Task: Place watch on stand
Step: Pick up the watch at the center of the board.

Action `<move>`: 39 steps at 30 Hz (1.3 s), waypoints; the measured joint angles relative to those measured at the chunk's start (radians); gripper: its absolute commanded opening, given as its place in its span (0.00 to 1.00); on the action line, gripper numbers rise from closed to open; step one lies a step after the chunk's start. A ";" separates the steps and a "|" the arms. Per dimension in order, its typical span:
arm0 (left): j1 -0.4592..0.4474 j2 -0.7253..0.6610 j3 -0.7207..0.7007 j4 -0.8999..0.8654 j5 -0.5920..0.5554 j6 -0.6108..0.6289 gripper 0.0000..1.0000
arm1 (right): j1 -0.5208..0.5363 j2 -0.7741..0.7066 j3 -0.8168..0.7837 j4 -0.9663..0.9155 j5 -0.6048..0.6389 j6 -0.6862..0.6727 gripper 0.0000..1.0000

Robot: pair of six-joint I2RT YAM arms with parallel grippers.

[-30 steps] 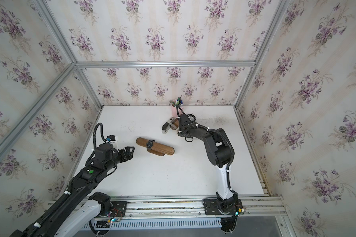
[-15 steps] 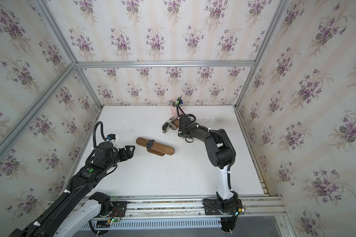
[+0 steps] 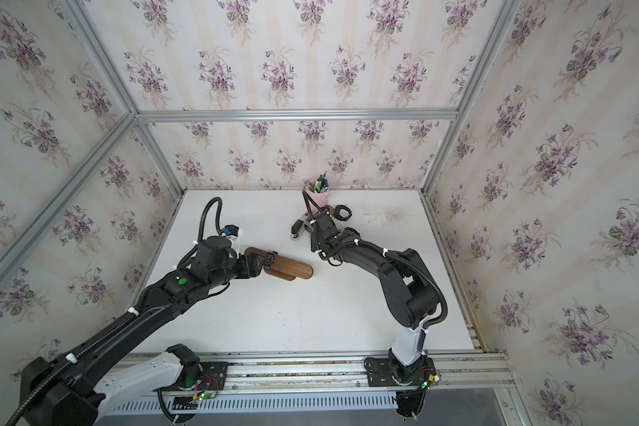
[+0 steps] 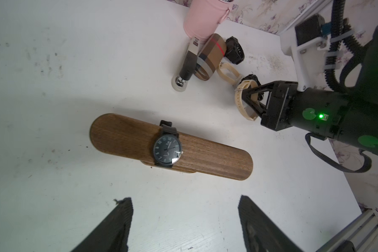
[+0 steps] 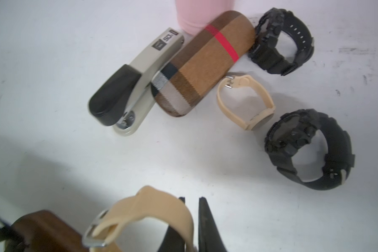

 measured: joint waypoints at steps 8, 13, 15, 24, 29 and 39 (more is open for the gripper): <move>-0.122 0.187 0.140 0.013 -0.036 0.000 0.75 | 0.118 -0.162 -0.067 -0.003 0.040 -0.043 0.01; -0.159 0.233 0.175 0.037 -0.024 -0.020 0.72 | 0.172 -0.230 -0.112 0.002 0.048 -0.043 0.02; -0.174 0.243 0.187 0.052 -0.025 -0.024 0.70 | 0.189 -0.244 -0.122 0.004 0.047 -0.042 0.02; -0.183 0.277 0.205 0.054 -0.043 -0.032 0.56 | 0.241 -0.277 -0.127 0.027 0.048 -0.023 0.03; -0.183 0.288 0.211 0.048 -0.057 -0.035 0.40 | 0.258 -0.277 -0.127 0.033 0.047 -0.018 0.03; -0.183 0.329 0.239 0.019 -0.108 -0.037 0.15 | 0.276 -0.278 -0.122 0.033 0.055 -0.010 0.05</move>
